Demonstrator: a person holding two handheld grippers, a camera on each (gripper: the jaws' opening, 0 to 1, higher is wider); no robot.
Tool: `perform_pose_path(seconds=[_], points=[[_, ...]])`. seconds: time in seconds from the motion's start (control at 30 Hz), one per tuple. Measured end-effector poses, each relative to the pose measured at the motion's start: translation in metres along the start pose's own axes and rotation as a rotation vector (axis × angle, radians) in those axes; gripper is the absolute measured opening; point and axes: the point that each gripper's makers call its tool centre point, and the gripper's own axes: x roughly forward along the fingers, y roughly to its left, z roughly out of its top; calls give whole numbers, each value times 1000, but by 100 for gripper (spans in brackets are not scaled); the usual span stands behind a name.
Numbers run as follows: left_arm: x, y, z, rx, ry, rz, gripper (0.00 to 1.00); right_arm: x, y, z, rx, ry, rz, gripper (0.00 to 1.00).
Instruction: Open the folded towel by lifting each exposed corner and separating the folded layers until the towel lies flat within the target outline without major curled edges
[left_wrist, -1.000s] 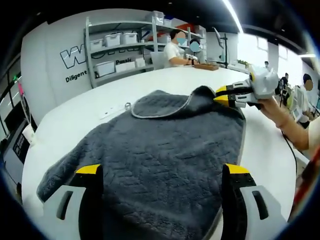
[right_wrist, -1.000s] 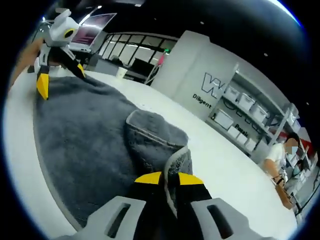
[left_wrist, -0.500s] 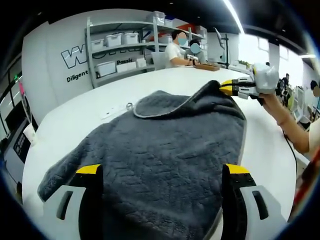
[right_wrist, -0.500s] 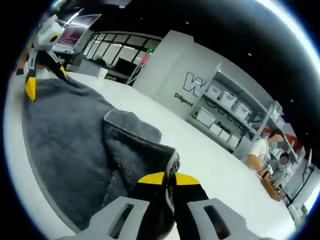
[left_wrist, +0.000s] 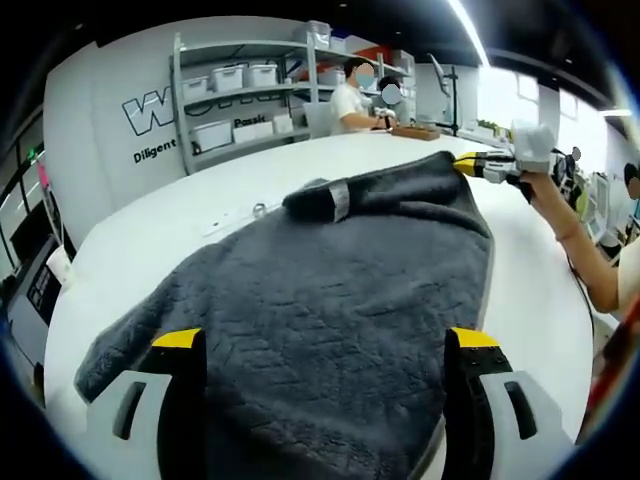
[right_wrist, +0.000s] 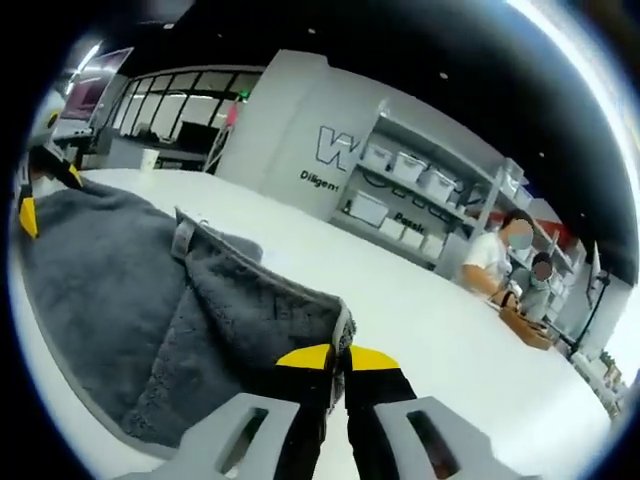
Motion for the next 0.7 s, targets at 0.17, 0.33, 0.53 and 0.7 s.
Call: perform_pose_path(seconds=[0.17, 0.33, 0.53, 0.7], points=[[0, 0, -2, -1, 5, 1, 96, -3, -13, -10, 29, 37, -37, 0], [1, 0, -3, -2, 11, 1, 96, -5, -26, -18, 78, 56, -61, 0], [1, -1, -5, -2, 16, 1, 96, -5, -27, -24, 81, 80, -59, 0], [0, 0, -5, 0, 17, 6, 96, -8, -44, -42, 137, 128, -87, 0]])
